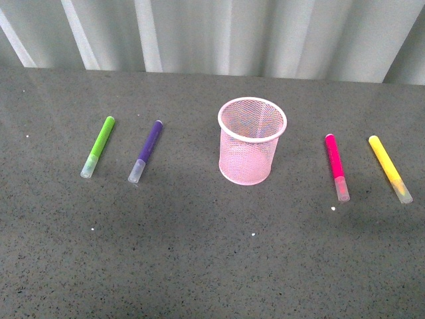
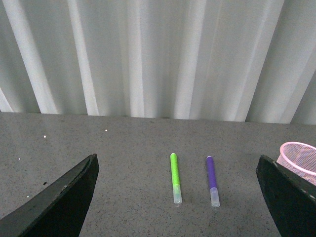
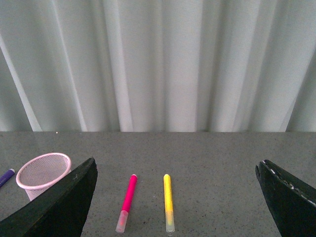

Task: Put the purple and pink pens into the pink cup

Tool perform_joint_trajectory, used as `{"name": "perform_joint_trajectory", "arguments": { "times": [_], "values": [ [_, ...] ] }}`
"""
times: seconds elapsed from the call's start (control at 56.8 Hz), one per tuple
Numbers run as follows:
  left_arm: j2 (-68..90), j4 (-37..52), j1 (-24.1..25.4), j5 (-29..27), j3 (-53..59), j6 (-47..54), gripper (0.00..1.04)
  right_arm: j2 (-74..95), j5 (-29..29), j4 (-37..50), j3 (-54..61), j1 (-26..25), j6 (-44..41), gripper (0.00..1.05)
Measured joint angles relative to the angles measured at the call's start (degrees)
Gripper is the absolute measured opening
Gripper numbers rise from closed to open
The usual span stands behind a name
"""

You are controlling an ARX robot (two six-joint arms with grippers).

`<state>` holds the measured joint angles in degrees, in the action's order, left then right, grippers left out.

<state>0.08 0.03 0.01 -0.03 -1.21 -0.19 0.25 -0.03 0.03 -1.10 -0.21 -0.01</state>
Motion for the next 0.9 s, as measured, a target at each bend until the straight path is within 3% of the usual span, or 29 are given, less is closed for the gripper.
{"name": "perform_joint_trajectory", "arguments": {
  "times": [0.898],
  "values": [
    [0.0, 0.0, 0.0, 0.0, 0.02, 0.0, 0.98, 0.0, 0.0, 0.0, 0.0, 0.0, 0.0, 0.98]
  ]
}}
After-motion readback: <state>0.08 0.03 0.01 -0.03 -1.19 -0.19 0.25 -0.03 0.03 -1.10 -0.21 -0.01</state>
